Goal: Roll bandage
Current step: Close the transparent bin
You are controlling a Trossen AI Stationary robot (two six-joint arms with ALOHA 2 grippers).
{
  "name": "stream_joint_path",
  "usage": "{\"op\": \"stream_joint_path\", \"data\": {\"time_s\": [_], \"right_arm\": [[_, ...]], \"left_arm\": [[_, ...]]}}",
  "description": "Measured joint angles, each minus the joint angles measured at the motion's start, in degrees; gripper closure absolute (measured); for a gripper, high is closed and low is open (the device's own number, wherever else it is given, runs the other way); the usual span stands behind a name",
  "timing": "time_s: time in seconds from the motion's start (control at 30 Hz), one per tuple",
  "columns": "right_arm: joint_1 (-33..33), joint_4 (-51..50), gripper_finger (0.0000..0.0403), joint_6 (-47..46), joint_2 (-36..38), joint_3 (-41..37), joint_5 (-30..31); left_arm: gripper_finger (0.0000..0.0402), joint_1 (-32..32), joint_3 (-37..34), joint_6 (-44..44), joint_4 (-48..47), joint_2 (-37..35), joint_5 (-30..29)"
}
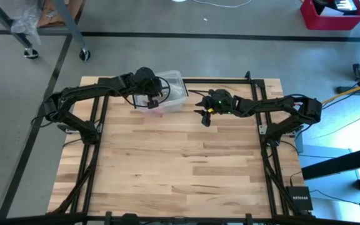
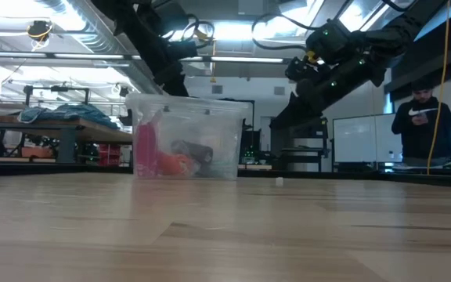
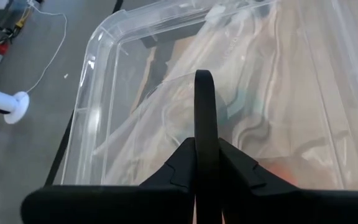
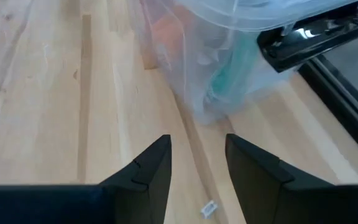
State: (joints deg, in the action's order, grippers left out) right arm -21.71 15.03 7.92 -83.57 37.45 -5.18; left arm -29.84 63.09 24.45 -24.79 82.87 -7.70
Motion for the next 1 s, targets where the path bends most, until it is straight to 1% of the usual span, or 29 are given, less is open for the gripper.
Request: {"op": "stream_joint_path", "data": {"time_s": [0.2,0.37,0.47,0.63,0.7,0.8,0.9,1.0], "right_arm": [[0.0,0.1,0.0249,0.0,0.0,0.0,2.6],[0.0,-0.2,0.0249,-0.1,0.0,0.0,3.1],[0.0,-0.2,0.0249,0.0,0.0,0.0,3.1],[0.0,-0.3,0.0247,-0.1,0.0,0.0,3.1],[0.0,-0.3,0.0238,-0.1,0.0,0.0,3.1],[0.0,-0.4,0.0214,-0.1,0.0,0.0,3.2],[0.0,-0.4,0.0187,0.0,0.0,0.0,3.2],[0.0,-0.4,0.0168,0.0,0.0,0.0,3.2]], "left_arm": [[0.0347,0.0,-0.1,-0.4,0.1,0.2,-0.1],[0.0322,0.0,-0.1,-0.5,0.0,0.2,-0.1],[0.0297,0.0,-0.1,-0.5,0.1,0.2,-0.1],[0.0243,0.2,-0.1,-0.5,0.3,0.2,-0.1],[0.0226,0.5,-0.1,-0.5,0.3,0.2,-0.1],[0.0209,1.1,0.0,0.0,0.2,-0.1,-0.1],[0.0201,1.7,1.0,-0.1,-0.8,-0.1,0.0],[0.0199,2.4,2.2,-0.2,-2.1,-0.1,0.2]]}}
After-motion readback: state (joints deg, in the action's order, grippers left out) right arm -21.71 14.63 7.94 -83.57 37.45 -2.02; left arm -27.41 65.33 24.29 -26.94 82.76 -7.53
